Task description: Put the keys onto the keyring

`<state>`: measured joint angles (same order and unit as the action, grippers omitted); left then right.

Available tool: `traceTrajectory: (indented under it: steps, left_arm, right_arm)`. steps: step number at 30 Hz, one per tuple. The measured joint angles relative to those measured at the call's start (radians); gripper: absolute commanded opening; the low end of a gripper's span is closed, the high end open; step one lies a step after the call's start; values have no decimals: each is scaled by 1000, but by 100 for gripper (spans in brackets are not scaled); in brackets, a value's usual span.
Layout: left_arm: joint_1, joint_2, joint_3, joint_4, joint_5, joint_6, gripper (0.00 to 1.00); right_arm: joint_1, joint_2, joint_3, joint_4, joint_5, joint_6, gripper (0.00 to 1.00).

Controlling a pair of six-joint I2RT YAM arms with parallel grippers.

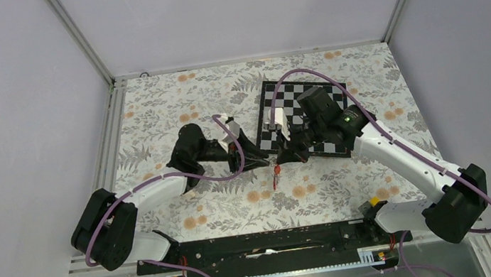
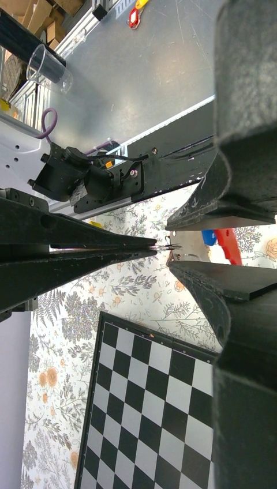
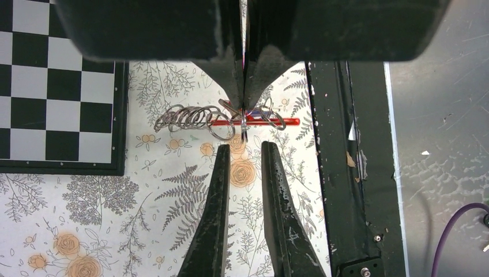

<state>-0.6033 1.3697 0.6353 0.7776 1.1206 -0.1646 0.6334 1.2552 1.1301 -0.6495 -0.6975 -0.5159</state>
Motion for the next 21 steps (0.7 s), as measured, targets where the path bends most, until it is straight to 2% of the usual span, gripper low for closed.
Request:
traceTrajectory:
  steps: [8, 14, 21]
  left_arm:
    - [-11, 0, 0, -3, 0, 0, 29]
    - [-16, 0, 1, -3, 0, 4, 16]
    - [-18, 8, 4, -7, 0, 7, 16]
  right_arm:
    - [13, 10, 12, -10, 6, 1, 0]
    - [22, 18, 12, -11, 6, 1, 0]
    - [25, 19, 12, -10, 6, 2, 0]
